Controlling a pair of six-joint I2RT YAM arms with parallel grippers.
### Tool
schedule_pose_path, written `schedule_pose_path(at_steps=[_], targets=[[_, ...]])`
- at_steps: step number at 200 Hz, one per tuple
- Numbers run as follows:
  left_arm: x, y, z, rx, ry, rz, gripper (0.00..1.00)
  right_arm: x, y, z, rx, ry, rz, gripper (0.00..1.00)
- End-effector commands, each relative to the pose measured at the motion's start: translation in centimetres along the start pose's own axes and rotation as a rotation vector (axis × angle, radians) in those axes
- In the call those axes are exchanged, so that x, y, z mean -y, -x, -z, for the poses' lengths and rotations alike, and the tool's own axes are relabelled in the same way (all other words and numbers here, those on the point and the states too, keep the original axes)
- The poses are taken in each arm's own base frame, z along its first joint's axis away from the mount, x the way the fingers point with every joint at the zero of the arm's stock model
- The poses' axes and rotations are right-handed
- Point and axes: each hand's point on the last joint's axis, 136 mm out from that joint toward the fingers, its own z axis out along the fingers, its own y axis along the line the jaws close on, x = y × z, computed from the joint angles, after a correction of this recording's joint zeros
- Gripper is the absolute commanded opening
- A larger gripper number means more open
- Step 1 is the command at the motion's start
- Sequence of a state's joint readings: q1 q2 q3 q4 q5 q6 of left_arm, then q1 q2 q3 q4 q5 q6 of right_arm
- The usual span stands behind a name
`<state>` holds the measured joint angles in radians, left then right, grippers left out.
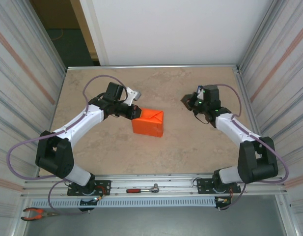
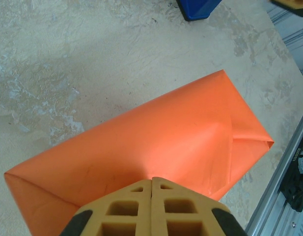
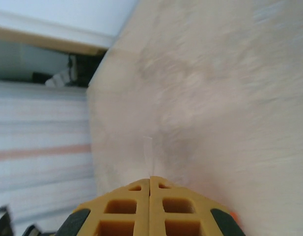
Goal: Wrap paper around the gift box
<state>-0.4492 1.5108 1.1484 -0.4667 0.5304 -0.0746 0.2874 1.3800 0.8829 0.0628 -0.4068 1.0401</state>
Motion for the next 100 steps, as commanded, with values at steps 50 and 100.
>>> schedule_pose_path(at_steps=[50,100], targets=[[-1.4,-5.0,-1.1,-0.158,0.043,0.088,0.06,-8.3,-8.1,-0.1,-0.042,0.062,0.058,0.00],[-1.3,-4.9,-1.0,-0.155,0.045,0.085,0.06,-8.6,-11.5,-1.1,-0.015,0.037,0.013,0.00]])
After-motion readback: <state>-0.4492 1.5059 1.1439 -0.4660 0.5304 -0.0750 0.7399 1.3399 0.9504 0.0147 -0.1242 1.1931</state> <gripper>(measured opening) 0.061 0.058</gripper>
